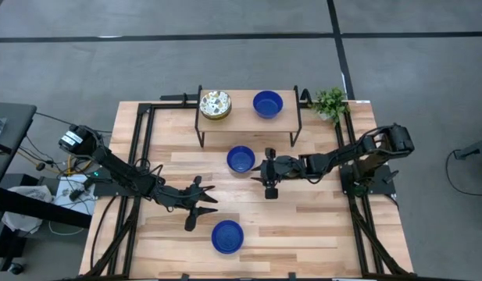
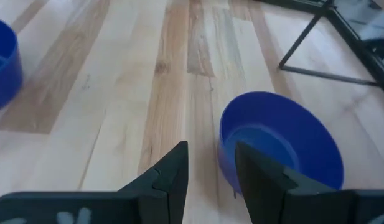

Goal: Pick & Place Mini bowls
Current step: Put the top blue bowl on top of the blue bowl on the shelf

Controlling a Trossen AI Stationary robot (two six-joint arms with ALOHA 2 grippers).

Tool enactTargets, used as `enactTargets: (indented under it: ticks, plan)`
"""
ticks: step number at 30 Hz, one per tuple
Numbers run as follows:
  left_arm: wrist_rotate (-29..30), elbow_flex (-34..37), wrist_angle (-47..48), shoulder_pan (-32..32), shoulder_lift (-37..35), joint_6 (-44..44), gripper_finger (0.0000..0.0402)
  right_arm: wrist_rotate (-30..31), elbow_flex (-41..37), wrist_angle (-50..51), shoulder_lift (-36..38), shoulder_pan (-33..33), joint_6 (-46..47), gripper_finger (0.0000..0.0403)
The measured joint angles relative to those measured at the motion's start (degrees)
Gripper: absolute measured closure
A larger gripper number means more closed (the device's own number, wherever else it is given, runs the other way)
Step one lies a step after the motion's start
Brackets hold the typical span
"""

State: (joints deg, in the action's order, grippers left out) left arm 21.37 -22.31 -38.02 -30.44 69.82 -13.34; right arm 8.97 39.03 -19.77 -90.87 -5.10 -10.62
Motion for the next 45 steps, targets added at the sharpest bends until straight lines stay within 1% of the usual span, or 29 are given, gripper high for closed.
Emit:
enactTargets:
  ticks: [4,9,14,17,21,25,32,41,45]
  plan:
    - [0.00,0.00,0.00,0.00,0.00,0.00,0.0270,0.00,0.02,-0.20,-0.73,0.00,-1.43,0.0281]
    - [0.00,0.00,0.00,0.00,0.00,0.00,0.0270,0.45,-0.01,-0.31,-3.73,0.00,-4.03,0.0281]
    - [0.00,0.00,0.00,0.01,0.00,0.00,0.0270,5.49,1.26,-2.23,-5.93,0.00,-6.54,0.0281]
    - [0.02,0.00,-0.02,0.07,0.00,0.00,0.0270,5.54,2.69,-3.03,-6.98,0.05,-7.52,0.0281]
    - [0.01,0.00,0.02,0.09,0.00,0.01,0.0270,4.49,4.17,-3.11,-8.80,0.00,-12.82,0.0281]
    - [0.02,0.15,-0.13,0.09,0.00,0.00,0.0270,4.54,5.54,-3.02,-10.93,0.00,-16.14,0.0281]
    - [0.02,0.31,-0.19,0.09,0.00,0.01,0.0270,4.72,7.80,-2.98,-13.55,0.13,-16.87,0.0281]
    - [0.02,0.31,-0.22,0.09,0.00,0.00,0.0270,4.47,7.82,-0.74,-13.51,1.89,-16.79,0.0281]
    - [0.02,0.31,-0.22,0.09,0.00,0.00,0.0270,4.46,7.80,0.83,-13.51,2.89,-14.81,0.0281]
